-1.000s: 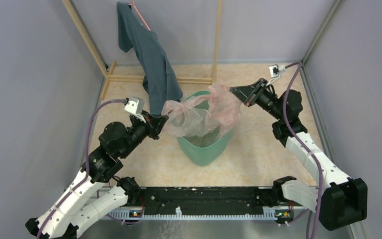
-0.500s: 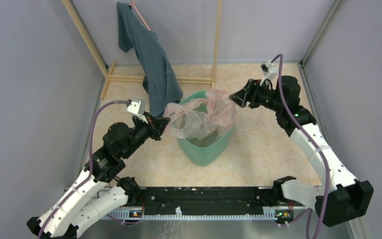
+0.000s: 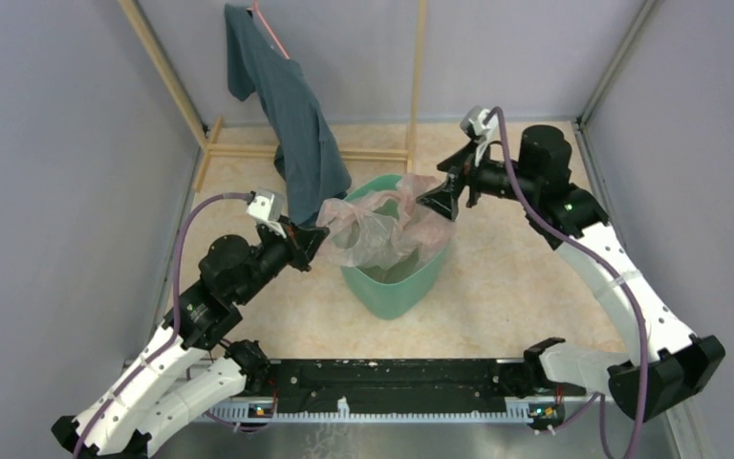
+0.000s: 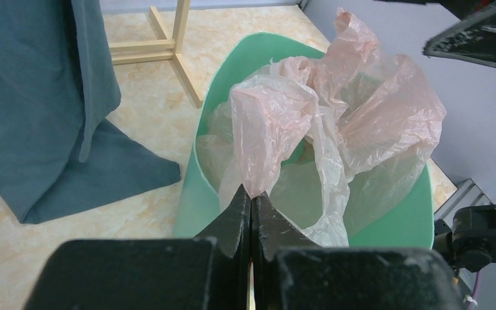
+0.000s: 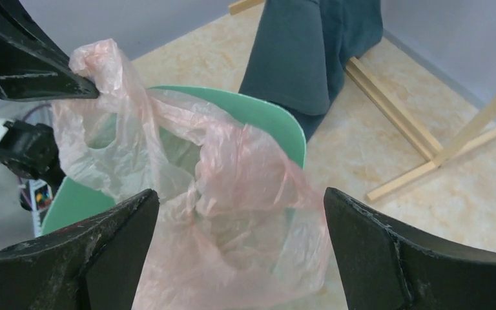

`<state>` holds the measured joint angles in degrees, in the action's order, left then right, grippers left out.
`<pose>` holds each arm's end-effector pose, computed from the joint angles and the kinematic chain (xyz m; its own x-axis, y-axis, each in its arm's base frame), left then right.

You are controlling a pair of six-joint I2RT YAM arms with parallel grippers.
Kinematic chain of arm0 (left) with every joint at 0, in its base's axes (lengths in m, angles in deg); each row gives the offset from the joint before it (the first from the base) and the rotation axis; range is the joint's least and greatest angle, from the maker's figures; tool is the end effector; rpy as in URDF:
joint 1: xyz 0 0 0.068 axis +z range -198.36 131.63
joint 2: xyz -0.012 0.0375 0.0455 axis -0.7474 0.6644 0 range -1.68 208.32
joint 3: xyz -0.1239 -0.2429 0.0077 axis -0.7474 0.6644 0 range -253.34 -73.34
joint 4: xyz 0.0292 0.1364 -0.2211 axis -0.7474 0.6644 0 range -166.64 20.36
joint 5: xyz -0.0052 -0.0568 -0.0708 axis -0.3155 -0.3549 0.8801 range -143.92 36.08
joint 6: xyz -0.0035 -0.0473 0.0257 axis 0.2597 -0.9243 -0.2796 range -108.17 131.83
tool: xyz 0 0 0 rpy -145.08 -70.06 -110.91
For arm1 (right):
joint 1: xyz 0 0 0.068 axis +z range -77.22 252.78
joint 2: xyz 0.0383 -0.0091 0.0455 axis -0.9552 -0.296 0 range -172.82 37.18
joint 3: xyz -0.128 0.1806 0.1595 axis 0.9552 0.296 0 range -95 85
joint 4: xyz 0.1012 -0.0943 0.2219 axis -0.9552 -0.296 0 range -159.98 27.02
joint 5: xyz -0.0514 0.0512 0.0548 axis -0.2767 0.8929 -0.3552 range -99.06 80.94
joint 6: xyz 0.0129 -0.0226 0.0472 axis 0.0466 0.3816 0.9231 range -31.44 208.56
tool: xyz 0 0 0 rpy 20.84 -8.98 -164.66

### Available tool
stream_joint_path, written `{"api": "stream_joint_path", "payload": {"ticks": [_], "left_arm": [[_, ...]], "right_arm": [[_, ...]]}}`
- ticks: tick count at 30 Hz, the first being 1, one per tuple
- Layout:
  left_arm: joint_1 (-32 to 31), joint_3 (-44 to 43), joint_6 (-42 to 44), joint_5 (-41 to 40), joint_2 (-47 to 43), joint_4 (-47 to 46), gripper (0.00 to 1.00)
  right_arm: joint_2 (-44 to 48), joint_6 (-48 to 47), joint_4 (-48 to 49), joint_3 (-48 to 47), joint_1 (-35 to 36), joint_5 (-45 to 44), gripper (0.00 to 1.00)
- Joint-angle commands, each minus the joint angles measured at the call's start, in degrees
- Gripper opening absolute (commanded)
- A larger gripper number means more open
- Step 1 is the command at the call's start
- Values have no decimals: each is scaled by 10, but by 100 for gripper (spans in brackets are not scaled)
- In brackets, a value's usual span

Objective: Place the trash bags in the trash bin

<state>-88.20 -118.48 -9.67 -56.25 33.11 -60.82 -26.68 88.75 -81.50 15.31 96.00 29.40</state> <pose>0.1104 -0.0902 0.3568 -0.2912 -0.2339 -0.9276 0.5398 0.7604 -0.3612 0.2125 0.1151 0.4127 -0.2048 -0.0850 -0.9751 -0.8656 0.4808 0.1399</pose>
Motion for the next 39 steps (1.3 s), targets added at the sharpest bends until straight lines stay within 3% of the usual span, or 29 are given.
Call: {"api": "stream_joint_path", "payload": {"ticks": [1, 6, 11, 13, 16, 19, 22, 25, 29, 32, 39], "left_arm": [[-1, -6, 13, 6, 4, -34, 0], [-1, -10, 12, -1, 9, -38, 0], [-1, -16, 10, -4, 17, -35, 0], [-1, -23, 6, -5, 22, -29, 0], [-1, -26, -1, -4, 24, -28, 0], [-1, -27, -8, -4, 23, -27, 0], [-1, -34, -23, -9, 23, -9, 0], [-1, -54, -46, -17, 27, 27, 11], [-1, -100, -88, -36, 42, 99, 23], [-1, -119, -141, -45, 59, 153, 26], [-1, -32, -211, -31, 73, 94, 10]], "right_arm": [[-61, -165, -63, -101, 27, 20, 99], [-136, -240, -148, -175, 62, 6, 97], [-158, -220, -114, -142, 75, -15, 86], [-149, -185, -72, -121, 75, -37, 66], [-117, -104, 50, -65, 75, -104, 1], [-73, -1, 146, -10, 75, -185, 0], [-35, 134, 170, 8, 73, -306, 0], [6, 231, 265, 65, 69, -254, 0], [5, 241, 285, 60, 70, -227, 0], [-6, 221, 273, 56, 67, -240, 0], [13, 211, 262, 99, 65, -274, 0]]}}
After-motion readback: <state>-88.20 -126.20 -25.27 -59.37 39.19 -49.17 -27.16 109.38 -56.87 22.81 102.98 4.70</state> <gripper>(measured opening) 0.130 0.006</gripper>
